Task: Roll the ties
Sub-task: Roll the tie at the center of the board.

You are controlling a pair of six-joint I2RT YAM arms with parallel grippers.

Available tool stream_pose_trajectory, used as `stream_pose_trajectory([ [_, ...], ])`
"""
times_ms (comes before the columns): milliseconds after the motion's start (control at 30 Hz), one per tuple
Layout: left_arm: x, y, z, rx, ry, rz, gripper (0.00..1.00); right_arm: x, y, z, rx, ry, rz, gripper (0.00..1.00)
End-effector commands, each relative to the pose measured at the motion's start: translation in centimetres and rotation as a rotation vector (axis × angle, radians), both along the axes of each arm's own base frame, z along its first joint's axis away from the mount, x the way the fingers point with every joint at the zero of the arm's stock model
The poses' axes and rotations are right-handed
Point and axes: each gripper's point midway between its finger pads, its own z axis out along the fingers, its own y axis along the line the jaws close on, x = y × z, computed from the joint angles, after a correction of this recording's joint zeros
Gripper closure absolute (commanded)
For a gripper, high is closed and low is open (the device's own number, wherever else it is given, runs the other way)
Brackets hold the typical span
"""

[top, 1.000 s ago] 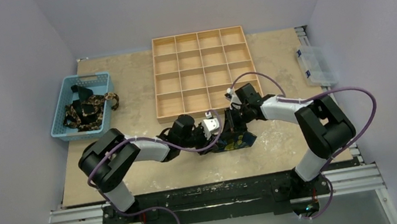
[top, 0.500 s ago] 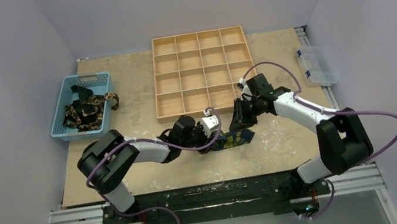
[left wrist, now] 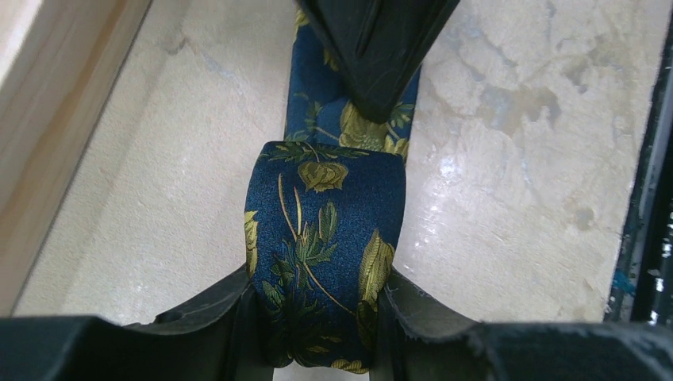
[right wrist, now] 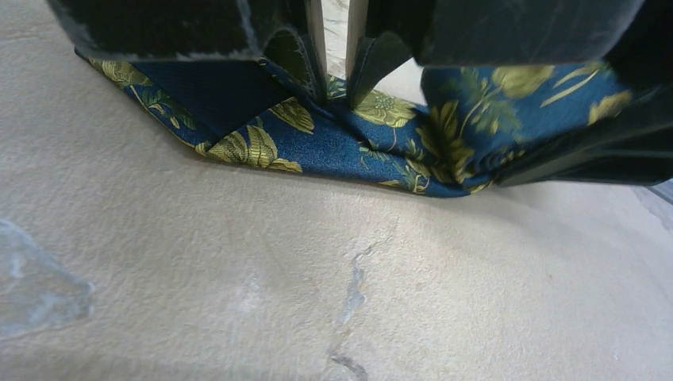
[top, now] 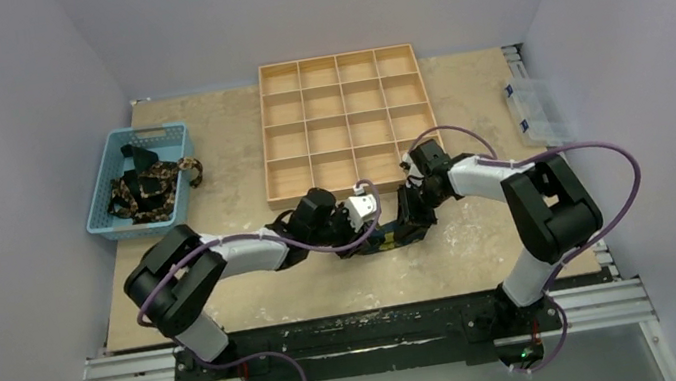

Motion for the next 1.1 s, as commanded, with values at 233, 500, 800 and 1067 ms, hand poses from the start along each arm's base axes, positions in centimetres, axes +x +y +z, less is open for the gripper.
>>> stream_pose_trajectory([
  [233, -0.5, 0.3, 3.4, 0.126, -0.075, -0.213, 0.94, 0.2, -1.9, -3.2, -0.123, -0.029, 0.015, 0.84],
  [500, -1.9, 3.4, -2.0, 0.329, 0.043, -0.232, 0.93, 0.6, -1.7, -2.4, -0.11, -0.04, 0.012, 0.81],
  [800, -2.3, 3.2, -3.9, 0.409, 0.099, -0.21, 0.85, 2.7, 2.4, 5.6, 0.144, -0.171, 0.047, 0.51],
  [1067, -2.3, 3.2, -3.8, 0.393, 0.099, -0.186, 0.84, 1.1, 4.8, 8.5, 0.324, -0.164, 0.072, 0.33],
])
